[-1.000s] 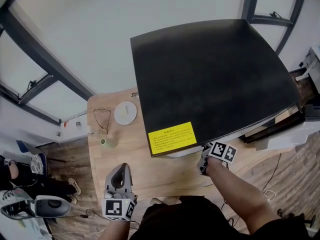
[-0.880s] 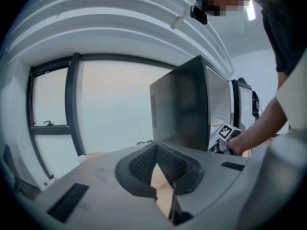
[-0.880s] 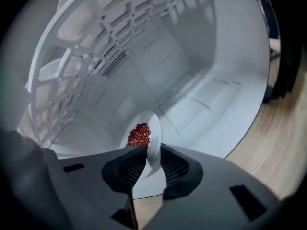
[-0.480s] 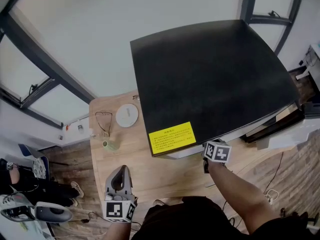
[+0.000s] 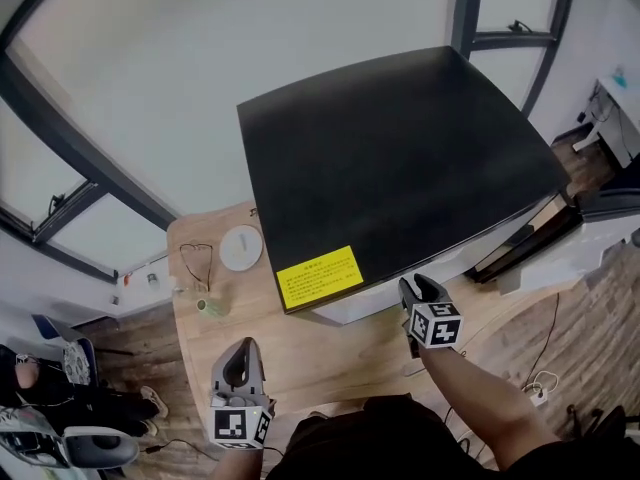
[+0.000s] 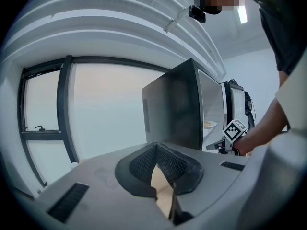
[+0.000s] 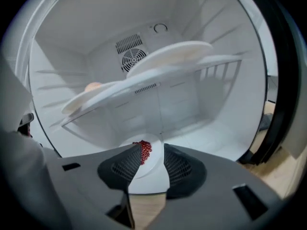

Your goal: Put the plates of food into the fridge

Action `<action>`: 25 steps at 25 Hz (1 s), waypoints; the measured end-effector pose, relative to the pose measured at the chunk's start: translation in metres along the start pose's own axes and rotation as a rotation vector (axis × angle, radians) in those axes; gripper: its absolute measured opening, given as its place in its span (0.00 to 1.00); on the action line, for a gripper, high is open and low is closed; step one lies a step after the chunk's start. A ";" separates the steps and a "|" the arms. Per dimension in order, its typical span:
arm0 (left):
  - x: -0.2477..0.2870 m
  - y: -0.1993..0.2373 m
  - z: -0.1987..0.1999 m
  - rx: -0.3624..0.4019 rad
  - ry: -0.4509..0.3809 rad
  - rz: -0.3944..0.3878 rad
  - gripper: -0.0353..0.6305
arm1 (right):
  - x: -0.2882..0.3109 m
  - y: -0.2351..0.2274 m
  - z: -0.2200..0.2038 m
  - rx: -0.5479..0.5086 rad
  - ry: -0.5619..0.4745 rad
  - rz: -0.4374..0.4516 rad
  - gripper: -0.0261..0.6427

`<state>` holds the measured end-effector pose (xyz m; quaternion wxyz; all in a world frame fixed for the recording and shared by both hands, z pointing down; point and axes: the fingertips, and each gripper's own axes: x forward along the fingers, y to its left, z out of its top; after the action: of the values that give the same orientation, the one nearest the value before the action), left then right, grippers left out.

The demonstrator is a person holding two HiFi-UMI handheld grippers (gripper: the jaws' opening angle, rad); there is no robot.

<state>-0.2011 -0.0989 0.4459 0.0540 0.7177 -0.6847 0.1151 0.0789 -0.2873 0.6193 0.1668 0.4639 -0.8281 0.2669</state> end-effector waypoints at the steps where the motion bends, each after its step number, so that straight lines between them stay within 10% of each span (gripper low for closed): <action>1: 0.002 -0.003 0.001 -0.001 -0.004 -0.010 0.06 | -0.008 0.002 0.006 -0.028 -0.025 0.010 0.27; 13: 0.023 -0.043 0.003 -0.098 -0.035 -0.098 0.06 | -0.115 0.022 0.066 -0.143 -0.327 0.164 0.10; 25: 0.025 -0.058 0.003 -0.052 -0.051 -0.114 0.06 | -0.149 0.019 0.081 -0.211 -0.336 0.139 0.07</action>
<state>-0.1423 -0.1205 0.4533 0.0616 0.7567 -0.6465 0.0757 0.1374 -0.2260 0.4710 0.0552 0.4235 -0.8976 0.1088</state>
